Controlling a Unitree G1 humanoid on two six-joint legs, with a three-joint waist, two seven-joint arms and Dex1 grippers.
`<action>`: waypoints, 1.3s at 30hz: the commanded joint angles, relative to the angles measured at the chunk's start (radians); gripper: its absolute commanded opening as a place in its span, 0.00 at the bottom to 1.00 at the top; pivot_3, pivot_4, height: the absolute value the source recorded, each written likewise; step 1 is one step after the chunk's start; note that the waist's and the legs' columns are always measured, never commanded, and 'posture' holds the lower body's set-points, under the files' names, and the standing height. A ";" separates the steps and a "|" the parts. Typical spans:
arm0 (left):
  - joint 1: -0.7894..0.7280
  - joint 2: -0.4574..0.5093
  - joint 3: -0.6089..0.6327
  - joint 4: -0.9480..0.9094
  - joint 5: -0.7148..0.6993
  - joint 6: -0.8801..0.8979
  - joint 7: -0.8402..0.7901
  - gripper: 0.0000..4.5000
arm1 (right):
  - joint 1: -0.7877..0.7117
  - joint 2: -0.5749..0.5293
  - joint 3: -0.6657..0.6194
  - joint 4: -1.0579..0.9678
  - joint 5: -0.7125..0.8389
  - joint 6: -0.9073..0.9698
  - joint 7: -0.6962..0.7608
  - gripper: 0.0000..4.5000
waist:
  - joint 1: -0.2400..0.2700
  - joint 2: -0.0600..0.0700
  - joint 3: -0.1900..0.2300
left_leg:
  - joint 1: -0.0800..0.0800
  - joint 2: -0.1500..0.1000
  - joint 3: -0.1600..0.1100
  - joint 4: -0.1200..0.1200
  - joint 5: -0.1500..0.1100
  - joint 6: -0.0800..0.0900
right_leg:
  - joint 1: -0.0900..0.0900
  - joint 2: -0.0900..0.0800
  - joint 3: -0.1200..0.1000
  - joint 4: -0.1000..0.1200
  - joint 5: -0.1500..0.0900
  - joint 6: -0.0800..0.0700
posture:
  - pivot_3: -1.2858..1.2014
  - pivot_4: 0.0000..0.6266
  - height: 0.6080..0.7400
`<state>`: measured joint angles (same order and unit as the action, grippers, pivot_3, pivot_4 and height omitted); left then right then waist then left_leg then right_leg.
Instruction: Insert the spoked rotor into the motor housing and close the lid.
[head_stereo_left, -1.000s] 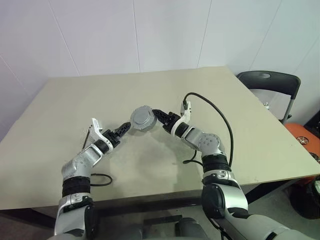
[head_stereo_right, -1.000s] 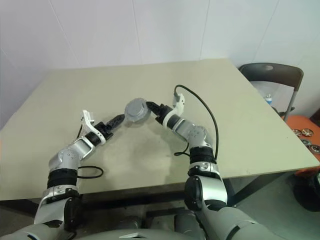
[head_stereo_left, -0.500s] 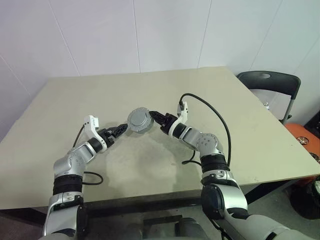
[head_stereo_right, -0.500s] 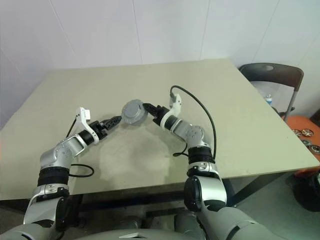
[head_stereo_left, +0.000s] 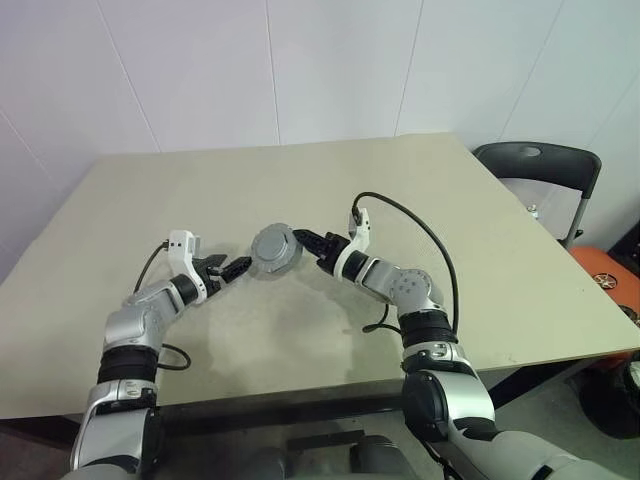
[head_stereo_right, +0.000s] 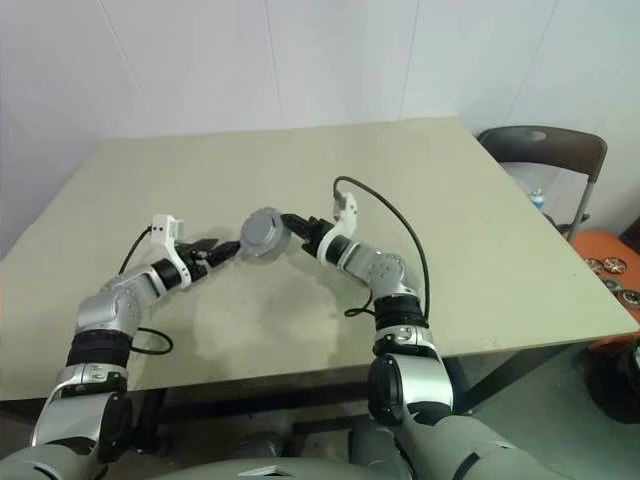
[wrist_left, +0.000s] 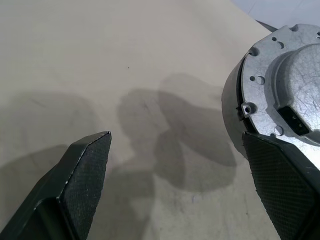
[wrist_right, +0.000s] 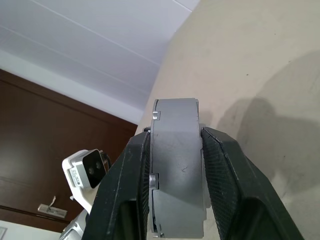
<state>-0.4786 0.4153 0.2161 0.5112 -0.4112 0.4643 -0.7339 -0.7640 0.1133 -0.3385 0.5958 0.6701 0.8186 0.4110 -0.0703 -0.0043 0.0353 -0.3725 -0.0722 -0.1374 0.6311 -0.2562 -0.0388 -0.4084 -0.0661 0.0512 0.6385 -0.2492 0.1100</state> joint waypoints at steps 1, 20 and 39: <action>-0.032 0.017 -0.002 -0.038 -0.010 -0.017 -0.040 1.00 | -0.028 0.029 0.018 -0.015 0.023 -0.004 0.025 0.30 | 0.000 0.000 0.000 | 0.000 0.000 0.000 0.000 0.000 0.000 | 0.000 0.000 0.000 0.000 0.000 0.000 | 0.52 0.00 1.00; 0.051 0.142 0.023 -0.130 -0.062 0.071 -0.189 1.00 | -0.018 0.026 0.030 -0.020 0.024 -0.003 0.027 0.30 | -0.002 0.000 0.000 | 0.001 0.000 0.000 0.000 0.000 0.000 | 0.000 0.000 0.000 0.003 0.000 0.000 | 0.52 0.00 1.00; 0.040 -0.045 -0.020 -0.241 -0.122 0.077 -0.137 1.00 | -0.025 -0.008 0.089 -0.035 -0.056 -0.085 0.021 0.30 | -0.001 0.000 0.000 | 0.003 0.000 0.000 0.001 0.001 -0.001 | 0.001 0.000 0.000 0.005 0.000 0.000 | 0.52 0.00 1.00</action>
<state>-0.4090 0.3760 0.2038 0.3095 -0.5152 0.5594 -0.8735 -0.7633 0.1063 -0.2751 0.5953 0.6321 0.7679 0.4266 -0.0715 -0.0043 0.0351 -0.3697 -0.0718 -0.1372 0.6323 -0.2554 -0.0402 -0.4075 -0.0660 0.0517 0.6435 -0.2493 0.1099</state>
